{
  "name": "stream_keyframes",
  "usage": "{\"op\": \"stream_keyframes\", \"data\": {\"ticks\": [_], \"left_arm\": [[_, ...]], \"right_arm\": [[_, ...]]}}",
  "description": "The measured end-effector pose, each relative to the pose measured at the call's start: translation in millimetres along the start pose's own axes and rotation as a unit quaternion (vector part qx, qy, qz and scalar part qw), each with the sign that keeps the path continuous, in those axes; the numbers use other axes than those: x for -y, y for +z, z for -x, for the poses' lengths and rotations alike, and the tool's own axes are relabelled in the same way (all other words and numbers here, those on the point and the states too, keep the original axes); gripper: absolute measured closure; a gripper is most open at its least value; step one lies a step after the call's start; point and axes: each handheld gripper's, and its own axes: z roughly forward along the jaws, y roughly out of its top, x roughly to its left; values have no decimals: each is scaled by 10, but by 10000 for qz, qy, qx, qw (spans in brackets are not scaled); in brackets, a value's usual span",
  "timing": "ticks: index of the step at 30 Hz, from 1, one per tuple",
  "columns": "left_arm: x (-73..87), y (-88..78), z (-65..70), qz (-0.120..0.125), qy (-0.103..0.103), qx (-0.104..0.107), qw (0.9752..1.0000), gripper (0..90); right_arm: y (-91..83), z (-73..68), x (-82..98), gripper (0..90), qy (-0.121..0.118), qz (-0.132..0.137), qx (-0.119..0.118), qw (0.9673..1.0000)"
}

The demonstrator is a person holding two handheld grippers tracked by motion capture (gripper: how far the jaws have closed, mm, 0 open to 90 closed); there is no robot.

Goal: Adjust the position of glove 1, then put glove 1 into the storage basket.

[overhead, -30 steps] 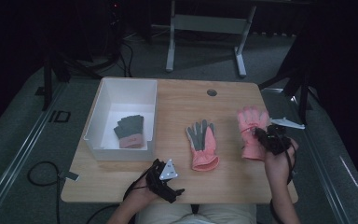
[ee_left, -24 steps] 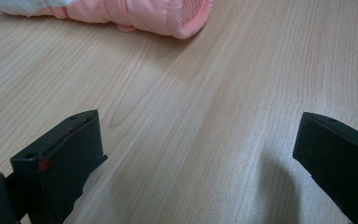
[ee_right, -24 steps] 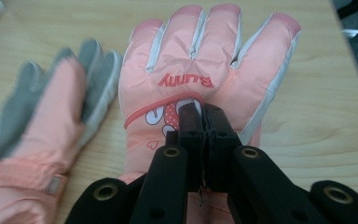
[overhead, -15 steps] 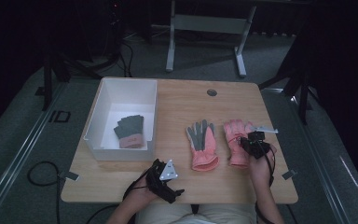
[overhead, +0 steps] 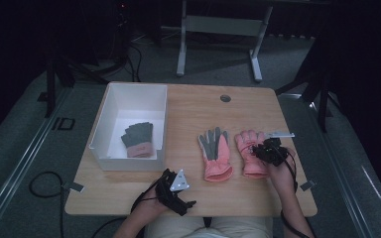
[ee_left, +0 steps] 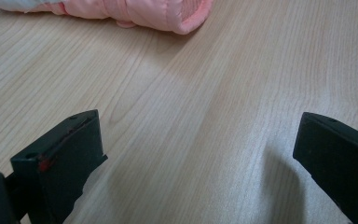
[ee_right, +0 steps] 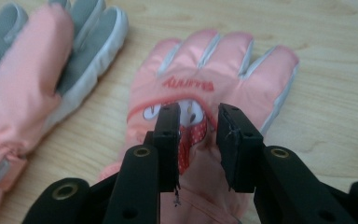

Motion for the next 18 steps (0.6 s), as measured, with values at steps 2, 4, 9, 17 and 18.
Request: {"op": "stream_keyframes", "data": {"ticks": [2, 4, 9, 17, 18], "left_arm": [[-1, 0, 1, -4, 2, -17, 10000, 13], [-7, -4, -2, 27, -28, -3, 10000, 12], [-1, 1, -9, 9, -9, -15, 10000, 12], [-1, -3, 4, -2, -10, -7, 10000, 12], [-1, -2, 7, -1, -6, -7, 10000, 12]], "right_arm": [[35, 1, 26, 688, -52, -44, -6, 10000], [88, -8, 68, 693, -130, -80, 25, 9999], [152, 2, 109, 800, -159, -117, -20, 9998], [17, -25, 18, 876, 161, -22, 125, 9998], [-61, -26, -21, 876, 201, 89, 140, 9997]]}}
